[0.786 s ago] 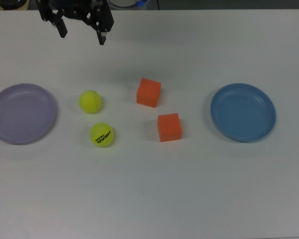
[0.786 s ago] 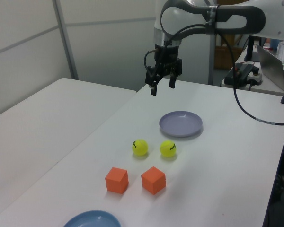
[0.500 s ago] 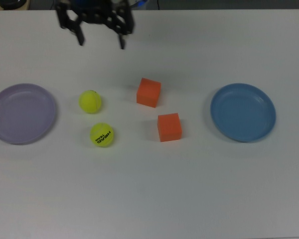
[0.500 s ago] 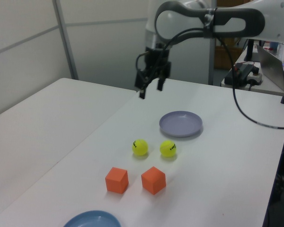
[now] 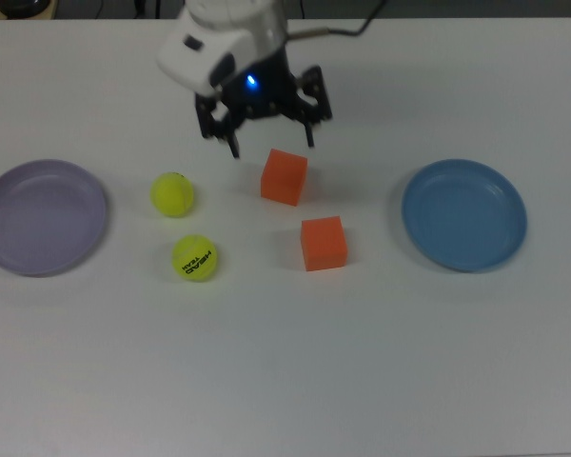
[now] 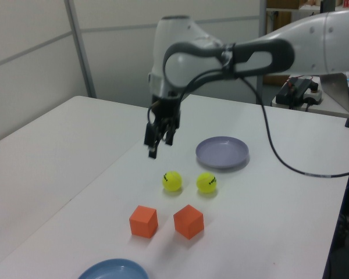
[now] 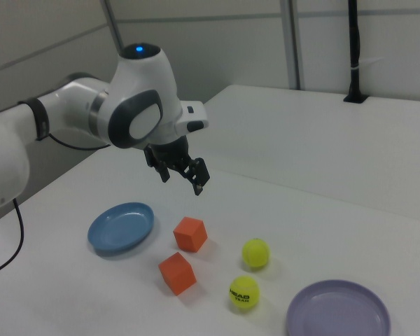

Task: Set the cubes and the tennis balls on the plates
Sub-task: 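Move the gripper down toward the first orange cube, then grasp the orange cube with the gripper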

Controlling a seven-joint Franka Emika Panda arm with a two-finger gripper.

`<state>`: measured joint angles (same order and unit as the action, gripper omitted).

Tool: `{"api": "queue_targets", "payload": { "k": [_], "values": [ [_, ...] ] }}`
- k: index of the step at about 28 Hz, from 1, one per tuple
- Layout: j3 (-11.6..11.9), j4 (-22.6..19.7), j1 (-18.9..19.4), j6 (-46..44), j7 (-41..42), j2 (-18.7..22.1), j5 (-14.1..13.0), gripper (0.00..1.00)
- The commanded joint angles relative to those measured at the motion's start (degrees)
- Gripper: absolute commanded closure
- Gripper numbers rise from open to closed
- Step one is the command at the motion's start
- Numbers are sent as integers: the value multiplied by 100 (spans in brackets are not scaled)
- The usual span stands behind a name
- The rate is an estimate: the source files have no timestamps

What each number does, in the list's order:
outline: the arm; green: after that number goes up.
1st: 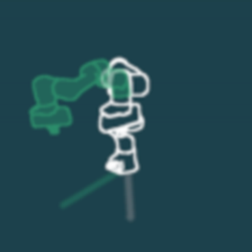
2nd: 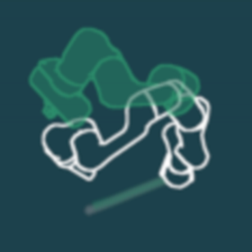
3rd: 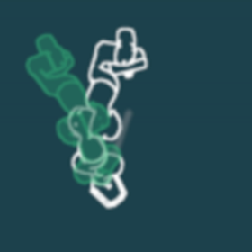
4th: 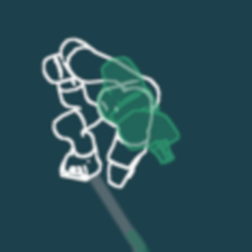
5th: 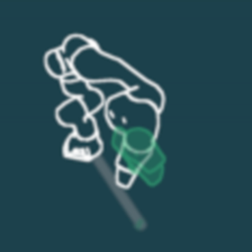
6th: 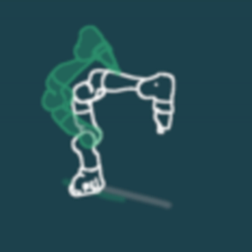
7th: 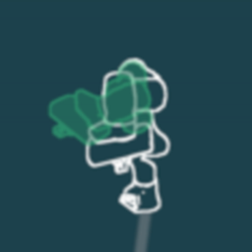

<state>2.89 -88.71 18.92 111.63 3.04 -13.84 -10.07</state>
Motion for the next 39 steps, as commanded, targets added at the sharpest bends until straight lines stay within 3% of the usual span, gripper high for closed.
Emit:
{"api": "queue_targets", "payload": {
  "k": [1, 10, 16, 22, 39],
  "values": [
    [-244, -67, -29, 666, 65, -356, -47, 0],
    [-420, -146, 32, 1027, -14, -866, 181, 0],
    [-578, -427, 33, 1282, -58, -962, 462, 0],
    [-631, -445, 41, 1414, -225, -1156, 664, 0],
    [-790, -489, 41, 1669, -304, -1437, 919, 0]
  ]
}}
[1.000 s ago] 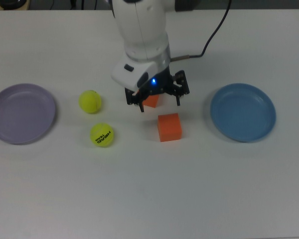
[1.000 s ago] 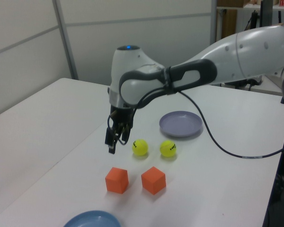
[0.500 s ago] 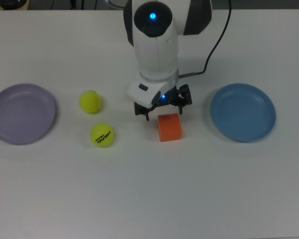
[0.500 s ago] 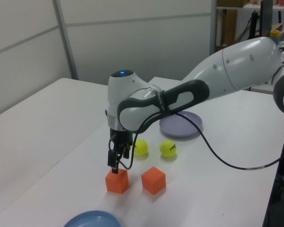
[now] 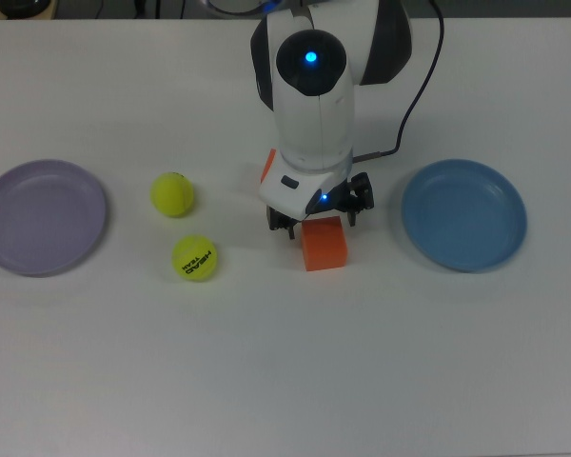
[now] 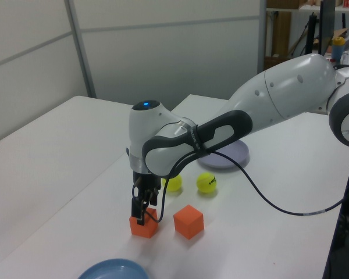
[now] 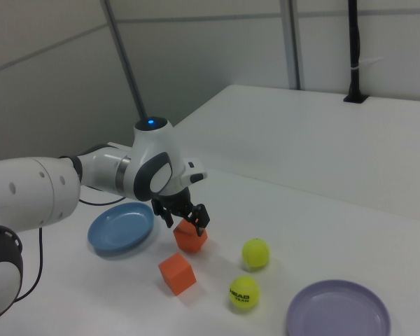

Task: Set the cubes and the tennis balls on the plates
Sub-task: 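Grasp the orange cube with the gripper, then carry the cube to the blue plate and release it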

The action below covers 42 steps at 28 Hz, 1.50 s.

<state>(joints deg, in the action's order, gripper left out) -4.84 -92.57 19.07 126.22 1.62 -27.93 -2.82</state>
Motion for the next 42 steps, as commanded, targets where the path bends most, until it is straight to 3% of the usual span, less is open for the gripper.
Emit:
{"api": "queue_targets", "payload": {
  "k": [1, 9, 12, 13, 14, 15, 16, 17, 22, 30, 34, 37, 42],
  "values": [
    [-17, -103, 26, 219, -162, -54, 194, 0],
    [-17, -94, 62, 500, -320, -177, 229, 0],
    [-17, -103, 70, 509, -399, -186, 247, 13],
    [-17, -103, 79, 501, -417, -186, 255, 22],
    [-17, -95, 114, 509, -434, -186, 247, 38],
    [-17, -94, 123, 509, -460, -177, 238, 55],
    [-17, -94, 132, 509, -565, -177, 238, 87],
    [-17, -94, 132, 509, -618, -177, 238, 100],
    [-61, -77, 141, 457, -689, -46, 229, 100],
    [-649, -68, 149, 263, -996, 376, 255, 100],
    [-1036, -68, 167, 263, -1400, 412, 571, 100],
    [-1352, -68, 202, 281, -1918, 359, 1098, 100],
    [-1696, -68, 272, 325, -2482, 227, 1626, 100]
  ]
}}
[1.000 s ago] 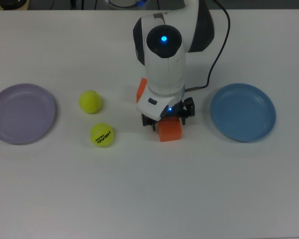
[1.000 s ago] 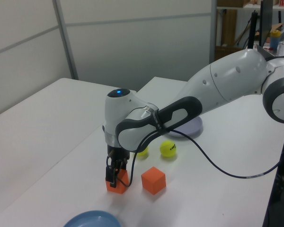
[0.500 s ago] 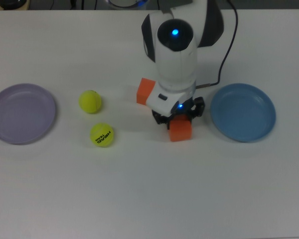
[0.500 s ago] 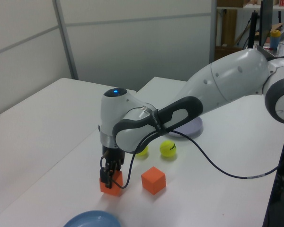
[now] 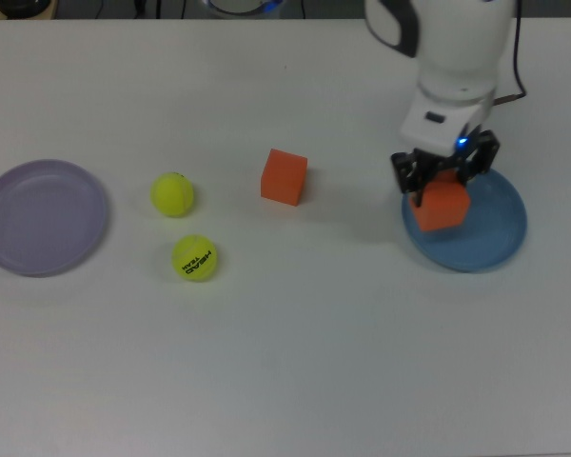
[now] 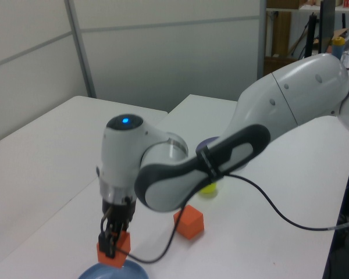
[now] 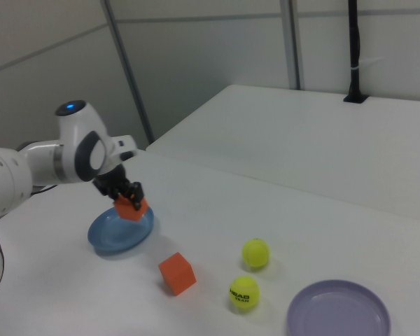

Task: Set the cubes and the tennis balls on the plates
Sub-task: 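Carry the cube to the blue plate and release it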

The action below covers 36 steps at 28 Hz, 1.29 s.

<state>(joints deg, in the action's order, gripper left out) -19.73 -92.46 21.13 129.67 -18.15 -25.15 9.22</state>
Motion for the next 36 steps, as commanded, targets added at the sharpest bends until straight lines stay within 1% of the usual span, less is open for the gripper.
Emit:
{"api": "queue_targets", "payload": {
  "k": [1, 5, 12, 13, 14, 18, 22, 25, 27, 28, 33, 34, 36],
  "values": [
    [-241, -79, 66, -21, -549, -69, 466, 100],
    [-268, -79, 207, -3, -690, -139, 537, 100],
    [-268, -53, 269, 23, -866, -236, 633, 100],
    [-268, -53, 269, 23, -866, -244, 633, 83],
    [-268, -53, 269, 23, -901, -262, 607, 1],
    [-277, -53, 260, 23, -1190, -262, 563, 0],
    [-277, -53, 251, -3, -1279, -227, 537, 0],
    [-277, -53, 190, -73, -1305, -52, 493, 0],
    [-268, -70, 128, -108, -1296, 89, 370, 0],
    [-259, -70, 32, -274, -1270, 211, 239, 0],
    [-233, -88, -179, -916, -1261, 528, 115, 0],
    [-189, -97, -301, -1100, -1279, 659, 10, 0],
    [-58, -114, -373, -1259, -1279, 792, -192, 0]
  ]
}}
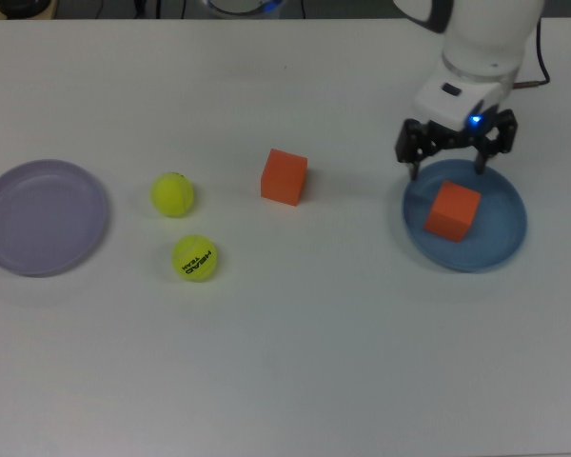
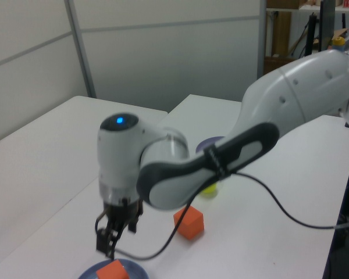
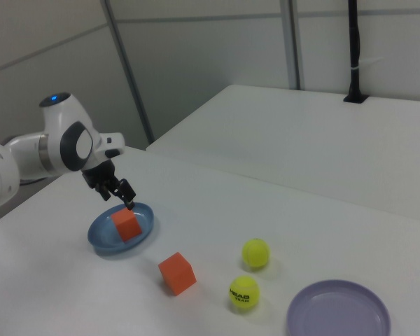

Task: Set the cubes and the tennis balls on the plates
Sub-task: 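Move the gripper over the second orange cube and lower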

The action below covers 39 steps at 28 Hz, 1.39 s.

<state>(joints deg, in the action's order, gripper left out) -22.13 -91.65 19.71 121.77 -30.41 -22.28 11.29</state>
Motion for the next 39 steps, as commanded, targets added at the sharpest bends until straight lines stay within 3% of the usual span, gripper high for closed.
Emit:
{"api": "queue_targets", "payload": {
  "k": [1, 2, 3, 6, 13, 20, 28, 39],
  "values": [
    [288, -230, -248, -539, -26, 567, -522, 0],
    [410, -291, -248, -575, -17, 654, -671, 0],
    [681, -449, -248, -592, 0, 881, -933, 0],
    [947, -748, -240, -575, 35, 1190, -1164, 0],
    [1360, -1740, -248, -514, 106, 1972, -1208, 0],
    [1765, -2146, -248, -505, 483, 2132, -1445, 0],
    [1923, -2761, -257, 311, 651, 2053, -1446, 0],
    [1923, -2788, -248, 805, 774, 1578, -1437, 0]
  ]
}}
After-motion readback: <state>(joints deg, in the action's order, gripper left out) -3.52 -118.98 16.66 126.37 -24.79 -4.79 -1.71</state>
